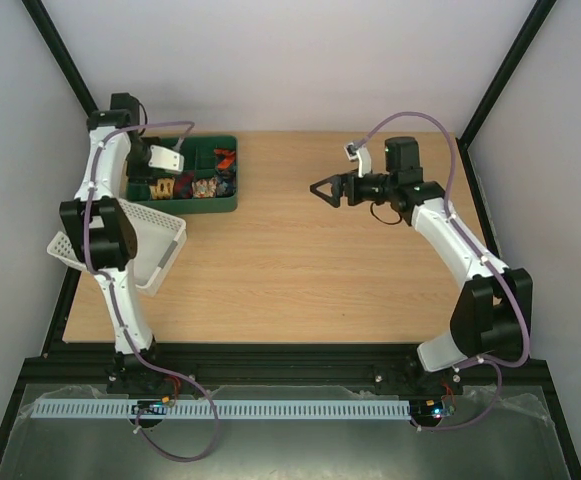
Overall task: Roll the ties
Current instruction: Place the tie in the storage box, then reset both arms
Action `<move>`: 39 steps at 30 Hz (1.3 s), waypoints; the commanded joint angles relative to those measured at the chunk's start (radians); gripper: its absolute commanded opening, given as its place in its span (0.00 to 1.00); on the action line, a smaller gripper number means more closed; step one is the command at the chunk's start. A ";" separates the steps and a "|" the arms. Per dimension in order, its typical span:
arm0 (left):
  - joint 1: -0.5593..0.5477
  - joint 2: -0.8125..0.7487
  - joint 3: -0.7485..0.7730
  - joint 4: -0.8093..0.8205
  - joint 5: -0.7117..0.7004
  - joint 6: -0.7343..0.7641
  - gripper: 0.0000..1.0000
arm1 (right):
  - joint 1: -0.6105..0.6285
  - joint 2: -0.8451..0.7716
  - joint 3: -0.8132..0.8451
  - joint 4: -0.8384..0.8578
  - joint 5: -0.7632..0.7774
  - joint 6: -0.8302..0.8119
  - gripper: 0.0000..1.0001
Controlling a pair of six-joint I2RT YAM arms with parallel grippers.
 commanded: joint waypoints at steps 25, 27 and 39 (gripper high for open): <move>-0.304 -0.376 -0.207 0.414 0.333 -1.378 0.99 | -0.228 -0.190 -0.081 -0.198 0.460 -0.088 0.99; -0.304 -0.386 -0.282 0.446 0.352 -1.479 1.00 | -0.241 -0.180 -0.142 -0.186 0.476 -0.076 0.99; -0.303 -0.467 -0.759 0.656 0.289 -1.760 0.99 | -0.246 -0.158 -0.346 -0.108 0.404 -0.035 0.99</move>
